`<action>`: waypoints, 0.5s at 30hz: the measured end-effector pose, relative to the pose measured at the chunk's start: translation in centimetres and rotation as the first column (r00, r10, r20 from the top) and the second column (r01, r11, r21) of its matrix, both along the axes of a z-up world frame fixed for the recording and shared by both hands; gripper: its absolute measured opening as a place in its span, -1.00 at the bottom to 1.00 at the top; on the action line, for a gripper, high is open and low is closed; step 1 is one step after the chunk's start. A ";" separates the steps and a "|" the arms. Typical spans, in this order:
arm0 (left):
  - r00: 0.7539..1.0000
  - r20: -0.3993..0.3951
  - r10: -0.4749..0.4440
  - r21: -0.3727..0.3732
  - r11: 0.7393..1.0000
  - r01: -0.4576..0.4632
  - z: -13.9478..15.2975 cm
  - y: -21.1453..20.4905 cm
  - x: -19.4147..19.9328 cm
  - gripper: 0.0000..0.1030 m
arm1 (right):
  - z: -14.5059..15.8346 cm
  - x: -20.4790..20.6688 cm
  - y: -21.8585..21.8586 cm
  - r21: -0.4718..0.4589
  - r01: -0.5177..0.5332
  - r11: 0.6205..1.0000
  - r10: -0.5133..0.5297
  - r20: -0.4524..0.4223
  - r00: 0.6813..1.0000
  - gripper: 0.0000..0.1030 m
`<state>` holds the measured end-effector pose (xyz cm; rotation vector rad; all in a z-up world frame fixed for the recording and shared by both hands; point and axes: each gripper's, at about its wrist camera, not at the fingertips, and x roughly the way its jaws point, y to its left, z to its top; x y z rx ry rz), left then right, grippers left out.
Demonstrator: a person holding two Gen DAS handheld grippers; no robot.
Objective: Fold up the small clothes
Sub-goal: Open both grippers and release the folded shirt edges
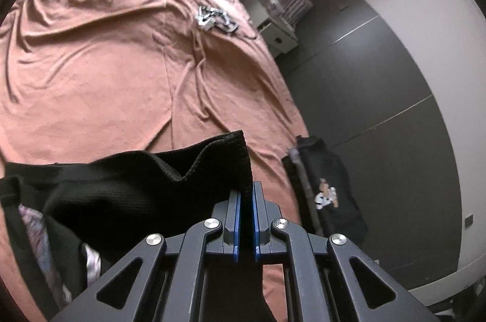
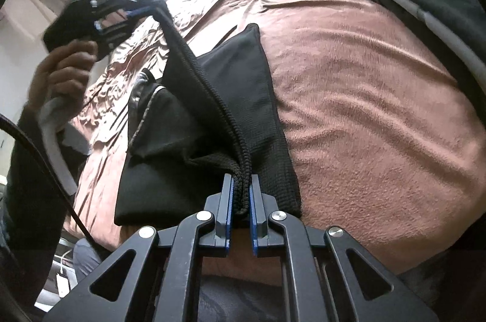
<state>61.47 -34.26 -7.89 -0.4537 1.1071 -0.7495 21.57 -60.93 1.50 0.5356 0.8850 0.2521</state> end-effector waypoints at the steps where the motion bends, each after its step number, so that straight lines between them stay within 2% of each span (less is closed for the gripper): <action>1: 1.000 -0.005 0.000 0.009 1.000 0.000 -0.4 -0.3 0.4 -0.88 | -0.2 0.0 -0.1 0.008 0.002 1.000 -0.002 -0.004 1.000 -0.90; 6: 0.999 -0.052 -0.010 0.044 0.999 0.012 -3.2 -1.9 2.2 -0.88 | -1.0 0.1 -0.5 0.053 0.007 0.999 -0.006 -0.018 1.000 -0.90; 15: 0.996 -0.089 -0.024 0.085 0.996 0.032 -6.5 -5.5 3.6 -0.87 | -1.9 0.0 -1.1 0.095 0.027 0.995 -0.024 -0.034 0.999 -0.90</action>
